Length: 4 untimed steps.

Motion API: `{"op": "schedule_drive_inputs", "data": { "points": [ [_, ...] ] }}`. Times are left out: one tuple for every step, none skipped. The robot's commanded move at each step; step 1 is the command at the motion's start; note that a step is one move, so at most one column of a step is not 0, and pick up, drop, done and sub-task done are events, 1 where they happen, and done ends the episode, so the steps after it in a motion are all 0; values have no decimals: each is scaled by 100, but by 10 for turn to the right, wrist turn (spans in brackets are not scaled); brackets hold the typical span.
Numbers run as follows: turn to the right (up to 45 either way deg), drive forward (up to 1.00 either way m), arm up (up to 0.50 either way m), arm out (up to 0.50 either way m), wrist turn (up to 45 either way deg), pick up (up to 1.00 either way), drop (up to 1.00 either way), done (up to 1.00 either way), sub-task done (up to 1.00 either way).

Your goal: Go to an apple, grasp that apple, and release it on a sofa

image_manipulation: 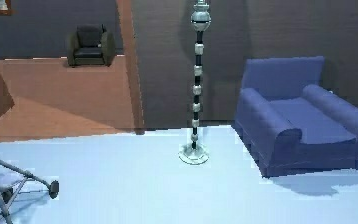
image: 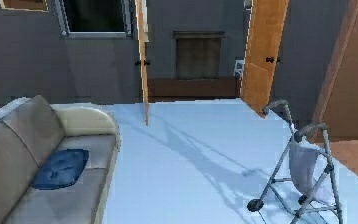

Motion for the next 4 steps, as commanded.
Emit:
{"op": "schedule_drive_inputs", "data": {
  "points": [
    [0, 100, 0, 0, 0, 0, 0, 0, 0],
    [0, 30, 0, 0, 0, 0, 0, 0, 0],
    [120, 0, 0, 0, 0, 0, 0, 0, 0],
    [0, 100, 0, 0, 0, 0, 0, 0, 0]
  ]
}}
